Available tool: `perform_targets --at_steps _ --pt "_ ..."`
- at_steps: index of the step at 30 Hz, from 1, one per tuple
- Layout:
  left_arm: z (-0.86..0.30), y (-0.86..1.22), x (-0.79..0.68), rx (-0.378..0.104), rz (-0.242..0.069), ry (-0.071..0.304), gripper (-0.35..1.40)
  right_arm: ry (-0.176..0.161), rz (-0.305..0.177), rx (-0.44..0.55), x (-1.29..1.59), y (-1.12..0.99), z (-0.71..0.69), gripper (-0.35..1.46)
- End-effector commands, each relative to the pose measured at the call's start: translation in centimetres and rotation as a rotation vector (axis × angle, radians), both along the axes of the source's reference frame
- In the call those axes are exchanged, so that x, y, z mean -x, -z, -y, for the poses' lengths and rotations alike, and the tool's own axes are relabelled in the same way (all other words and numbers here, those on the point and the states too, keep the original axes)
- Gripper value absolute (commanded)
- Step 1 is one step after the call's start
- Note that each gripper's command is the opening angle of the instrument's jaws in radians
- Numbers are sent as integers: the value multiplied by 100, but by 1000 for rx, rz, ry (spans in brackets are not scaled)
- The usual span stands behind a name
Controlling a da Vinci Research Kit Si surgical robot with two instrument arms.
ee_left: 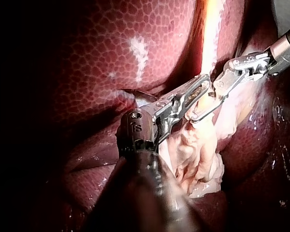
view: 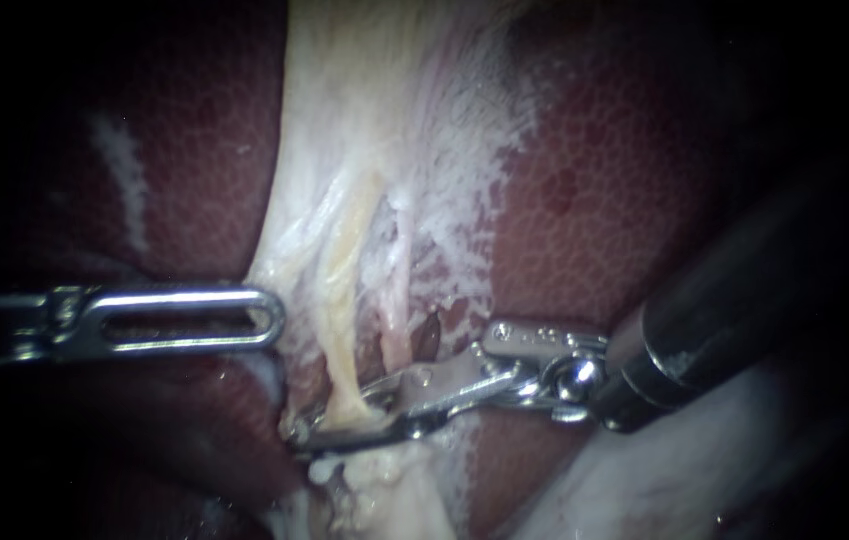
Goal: Going back second clip left tube
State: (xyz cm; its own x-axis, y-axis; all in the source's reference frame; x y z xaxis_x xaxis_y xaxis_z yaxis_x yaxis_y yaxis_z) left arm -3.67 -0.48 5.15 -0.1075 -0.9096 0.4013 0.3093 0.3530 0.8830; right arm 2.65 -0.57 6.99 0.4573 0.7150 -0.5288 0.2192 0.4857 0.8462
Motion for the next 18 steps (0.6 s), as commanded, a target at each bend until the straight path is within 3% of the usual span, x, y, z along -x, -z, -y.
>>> perform_targets --at_steps 1,8,10,13,18 --pt "0 0 0 0 0 0 -35 0 0 0 0 0 0 -35" --pt "0 0 0 0 0 0 -35 -1 0 0 -3 1 0 -35" --pt "0 0 0 0 0 0 -35 -7 1 14 -4 1 -1 -5" --pt "0 0 0 0 0 0 -35 -16 -38 72 -7 2 -4 32" --pt "0 0 0 0 0 0 -35 -36 -97 178 -14 0 -4 52"
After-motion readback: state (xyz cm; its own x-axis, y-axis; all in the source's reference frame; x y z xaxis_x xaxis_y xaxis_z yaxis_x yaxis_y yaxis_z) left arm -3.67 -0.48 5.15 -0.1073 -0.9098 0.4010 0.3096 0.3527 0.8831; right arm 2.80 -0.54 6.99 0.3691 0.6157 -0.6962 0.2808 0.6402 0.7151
